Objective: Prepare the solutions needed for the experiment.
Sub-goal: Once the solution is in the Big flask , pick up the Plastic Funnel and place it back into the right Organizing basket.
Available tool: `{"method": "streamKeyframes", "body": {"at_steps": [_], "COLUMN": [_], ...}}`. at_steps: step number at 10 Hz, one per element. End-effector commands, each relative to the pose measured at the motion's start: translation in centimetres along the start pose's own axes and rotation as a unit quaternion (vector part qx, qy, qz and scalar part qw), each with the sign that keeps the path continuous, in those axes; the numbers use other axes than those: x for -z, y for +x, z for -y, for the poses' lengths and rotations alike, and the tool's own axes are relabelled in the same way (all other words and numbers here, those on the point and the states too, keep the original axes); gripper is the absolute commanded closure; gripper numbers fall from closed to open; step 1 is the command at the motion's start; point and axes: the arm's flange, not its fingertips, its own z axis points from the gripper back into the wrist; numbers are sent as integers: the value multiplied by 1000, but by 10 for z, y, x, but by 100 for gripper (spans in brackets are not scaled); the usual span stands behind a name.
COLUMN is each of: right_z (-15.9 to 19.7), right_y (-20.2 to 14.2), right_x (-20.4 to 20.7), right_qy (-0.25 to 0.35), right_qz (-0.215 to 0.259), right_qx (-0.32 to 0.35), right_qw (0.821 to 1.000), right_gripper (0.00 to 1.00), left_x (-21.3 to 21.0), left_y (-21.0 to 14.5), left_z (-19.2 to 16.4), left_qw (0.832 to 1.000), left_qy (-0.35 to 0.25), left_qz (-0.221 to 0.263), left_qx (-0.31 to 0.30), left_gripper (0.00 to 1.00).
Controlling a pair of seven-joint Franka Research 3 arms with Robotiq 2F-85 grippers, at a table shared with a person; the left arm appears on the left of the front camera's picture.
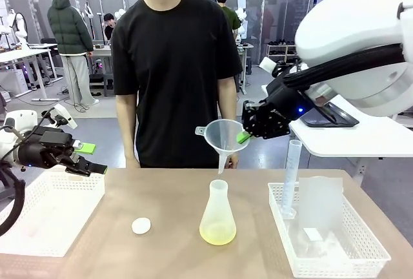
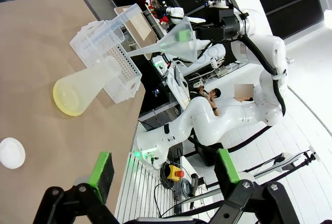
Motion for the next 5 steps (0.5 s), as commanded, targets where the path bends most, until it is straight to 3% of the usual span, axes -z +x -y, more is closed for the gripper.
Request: {"method": "streamKeyframes", "body": {"at_steps": [1,5], "right_z": [27,87], "right_y": [-1,-2], "right_x": [-18,-61], "right_qy": [9,-5], "right_qz": [-11,-23], "right_qx": [-7,27], "right_qw": [1000,999], "right_gripper": [100,100], "left_x": [0,0], "left_y": [3,3], "left_z": [1,1], "left_qw": [1000,1000], "left_qy": [1,1], "left_qz": [-1,-1], "left_qx": [4,4], "left_gripper": [0,0]}}
